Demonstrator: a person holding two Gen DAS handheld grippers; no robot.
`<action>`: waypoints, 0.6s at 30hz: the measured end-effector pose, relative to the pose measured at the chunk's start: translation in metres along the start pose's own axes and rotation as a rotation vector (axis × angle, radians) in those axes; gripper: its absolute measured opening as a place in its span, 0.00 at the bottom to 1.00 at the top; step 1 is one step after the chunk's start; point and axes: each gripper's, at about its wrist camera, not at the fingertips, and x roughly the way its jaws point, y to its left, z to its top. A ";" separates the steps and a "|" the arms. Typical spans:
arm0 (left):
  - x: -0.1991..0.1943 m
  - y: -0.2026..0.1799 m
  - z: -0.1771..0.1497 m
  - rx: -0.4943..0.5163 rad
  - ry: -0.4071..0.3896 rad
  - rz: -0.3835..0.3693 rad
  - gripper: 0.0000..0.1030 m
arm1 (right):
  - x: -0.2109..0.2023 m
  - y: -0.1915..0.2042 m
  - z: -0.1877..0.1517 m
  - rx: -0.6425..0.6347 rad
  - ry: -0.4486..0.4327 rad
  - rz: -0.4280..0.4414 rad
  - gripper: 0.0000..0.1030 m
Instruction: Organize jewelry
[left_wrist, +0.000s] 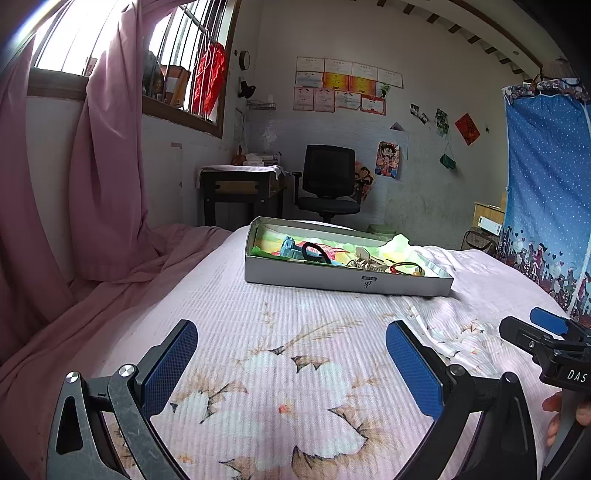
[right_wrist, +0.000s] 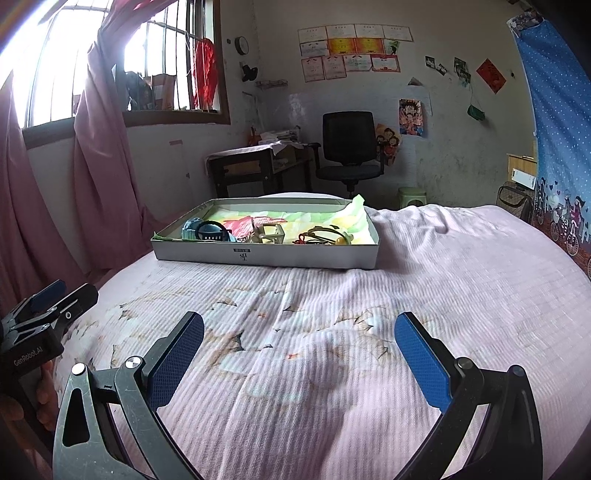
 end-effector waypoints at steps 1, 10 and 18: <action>0.000 0.000 0.000 0.001 -0.001 0.001 1.00 | 0.000 0.000 0.000 0.000 0.000 0.000 0.99; 0.000 0.000 0.000 0.001 -0.002 0.003 1.00 | 0.000 0.000 0.000 0.001 0.002 0.000 0.99; 0.001 0.000 0.000 0.005 -0.003 0.003 1.00 | 0.002 -0.001 0.000 0.001 -0.001 -0.003 0.99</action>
